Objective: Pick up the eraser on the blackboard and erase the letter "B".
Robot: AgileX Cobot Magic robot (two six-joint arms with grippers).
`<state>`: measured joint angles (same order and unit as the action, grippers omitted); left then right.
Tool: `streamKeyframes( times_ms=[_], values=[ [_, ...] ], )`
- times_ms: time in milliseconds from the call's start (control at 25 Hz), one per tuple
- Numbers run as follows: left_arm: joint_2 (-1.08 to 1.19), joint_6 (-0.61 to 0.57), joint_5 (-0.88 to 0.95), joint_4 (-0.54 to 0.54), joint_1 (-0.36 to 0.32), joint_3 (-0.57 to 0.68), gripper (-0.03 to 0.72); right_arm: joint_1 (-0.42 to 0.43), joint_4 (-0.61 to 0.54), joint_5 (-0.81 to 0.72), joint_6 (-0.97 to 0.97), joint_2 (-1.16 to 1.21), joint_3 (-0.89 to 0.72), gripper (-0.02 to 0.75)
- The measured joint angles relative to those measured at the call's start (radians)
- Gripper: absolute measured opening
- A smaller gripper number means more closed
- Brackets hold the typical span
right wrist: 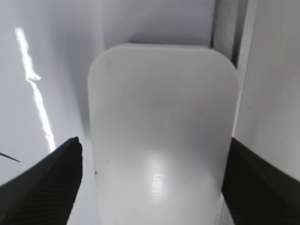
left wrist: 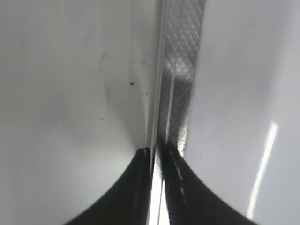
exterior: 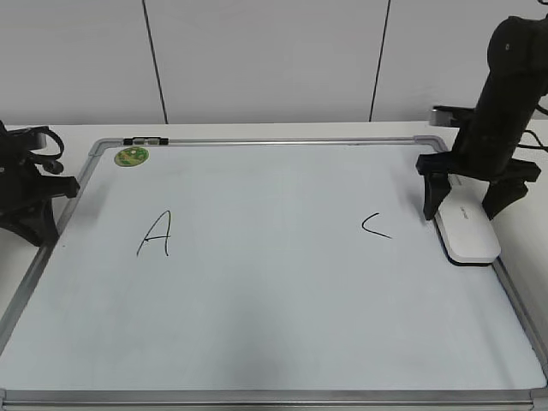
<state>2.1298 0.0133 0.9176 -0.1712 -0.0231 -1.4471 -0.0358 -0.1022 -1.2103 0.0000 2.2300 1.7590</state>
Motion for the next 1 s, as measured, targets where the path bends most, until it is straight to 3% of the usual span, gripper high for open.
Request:
streamKeyframes(
  times_ms=[400, 800, 1000],
  values=[
    [-0.094, 0.0, 0.049, 0.031, 0.002, -0.049, 0.422, 0.0, 0.007, -0.003, 0.0, -0.049, 0.078, 0.669],
    [-0.238, 0.0, 0.113, 0.098, 0.016, -0.044, 0.45, -0.006, 0.017, -0.006, 0.036, -0.143, 0.029, 0.559],
    [-0.427, 0.0, 0.023, 0.153, 0.081, 0.087, 0.451, -0.049, 0.033, -0.006, 0.039, -0.273, -0.128, 0.543]
  ],
)
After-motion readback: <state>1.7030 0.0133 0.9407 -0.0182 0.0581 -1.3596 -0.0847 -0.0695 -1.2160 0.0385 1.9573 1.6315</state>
